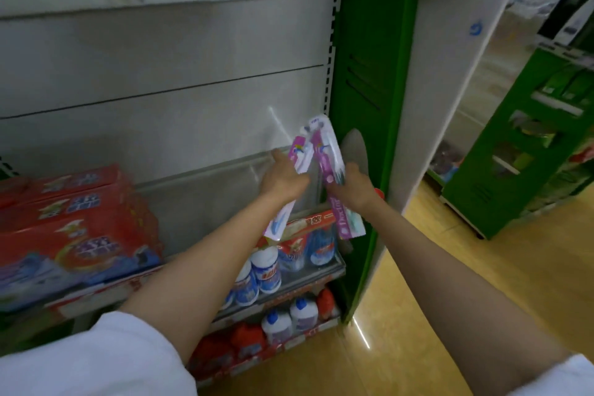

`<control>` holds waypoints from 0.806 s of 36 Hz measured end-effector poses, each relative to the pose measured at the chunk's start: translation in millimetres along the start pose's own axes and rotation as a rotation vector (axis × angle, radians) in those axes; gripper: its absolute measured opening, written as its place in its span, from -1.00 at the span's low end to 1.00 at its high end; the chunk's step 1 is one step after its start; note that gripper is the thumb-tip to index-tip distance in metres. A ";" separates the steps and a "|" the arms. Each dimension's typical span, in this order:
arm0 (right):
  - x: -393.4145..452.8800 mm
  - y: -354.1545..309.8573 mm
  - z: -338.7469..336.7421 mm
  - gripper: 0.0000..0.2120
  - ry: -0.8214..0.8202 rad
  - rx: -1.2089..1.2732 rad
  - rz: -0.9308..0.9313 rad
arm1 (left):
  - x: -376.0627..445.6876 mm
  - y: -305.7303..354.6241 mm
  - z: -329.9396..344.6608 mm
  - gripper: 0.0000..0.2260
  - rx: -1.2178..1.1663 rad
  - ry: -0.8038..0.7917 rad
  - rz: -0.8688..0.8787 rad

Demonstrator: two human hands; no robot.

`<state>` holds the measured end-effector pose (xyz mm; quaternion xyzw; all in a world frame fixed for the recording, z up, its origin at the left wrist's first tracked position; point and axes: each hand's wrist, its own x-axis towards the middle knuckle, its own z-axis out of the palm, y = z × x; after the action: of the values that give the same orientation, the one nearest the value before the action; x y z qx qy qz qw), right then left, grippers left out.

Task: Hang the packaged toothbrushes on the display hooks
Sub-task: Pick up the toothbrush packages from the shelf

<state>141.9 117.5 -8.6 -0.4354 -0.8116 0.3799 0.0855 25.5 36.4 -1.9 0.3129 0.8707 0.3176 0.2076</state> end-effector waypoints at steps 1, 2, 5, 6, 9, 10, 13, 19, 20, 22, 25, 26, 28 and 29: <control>-9.1 -2.3 -3.6 -0.57 0.012 0.031 -0.013 | -8.8 4.2 -2.5 -0.45 -0.003 0.022 0.025; -18.4 -4.4 -7.3 -0.61 0.023 0.058 -0.025 | -18.0 8.9 -4.8 -0.55 -0.004 0.042 0.055; -46.5 -9.3 -21.2 -0.60 0.079 0.104 -0.088 | -44.2 25.4 -8.4 -0.65 -0.014 0.094 0.148; -56.0 -9.8 -27.1 -0.58 0.103 0.110 -0.111 | -53.5 32.3 -9.2 -0.65 -0.007 0.105 0.169; -81.5 -8.3 -47.9 -0.54 0.181 0.076 -0.137 | -78.1 52.7 -9.9 -0.63 0.012 0.106 0.228; -89.3 -6.2 -55.9 -0.58 0.201 0.064 -0.128 | -85.0 58.7 -9.1 -0.62 0.013 0.088 0.250; -112.1 3.4 -80.2 -0.63 0.255 0.071 -0.100 | -106.0 77.1 -5.0 -0.60 0.042 0.053 0.329; -159.4 30.6 -130.2 -0.63 0.313 0.102 -0.049 | -145.0 118.8 13.3 -0.58 0.075 0.014 0.413; -167.2 35.6 -137.4 -0.64 0.332 0.102 -0.038 | -150.1 125.7 18.0 -0.58 0.081 0.007 0.428; -180.9 47.3 -150.9 -0.63 0.387 0.083 -0.025 | -161.1 140.3 27.5 -0.57 0.087 0.004 0.460; -200.6 65.0 -169.5 -0.60 0.444 0.084 0.004 | -176.1 161.2 43.7 -0.56 0.106 -0.007 0.494; -204.5 69.6 -173.7 -0.59 0.459 0.087 0.008 | -179.1 166.0 47.4 -0.56 0.112 -0.002 0.506; -214.7 82.0 -186.6 -0.57 0.485 0.084 0.030 | -187.4 179.4 58.8 -0.58 0.134 -0.004 0.548; -218.2 87.1 -192.2 -0.54 0.488 0.091 0.040 | -190.2 184.7 63.3 -0.60 0.139 -0.015 0.558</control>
<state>420.3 82.2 107.1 -0.5258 -0.7403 0.3012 0.2910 273.8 45.8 110.0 0.5563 0.7690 0.2998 0.0968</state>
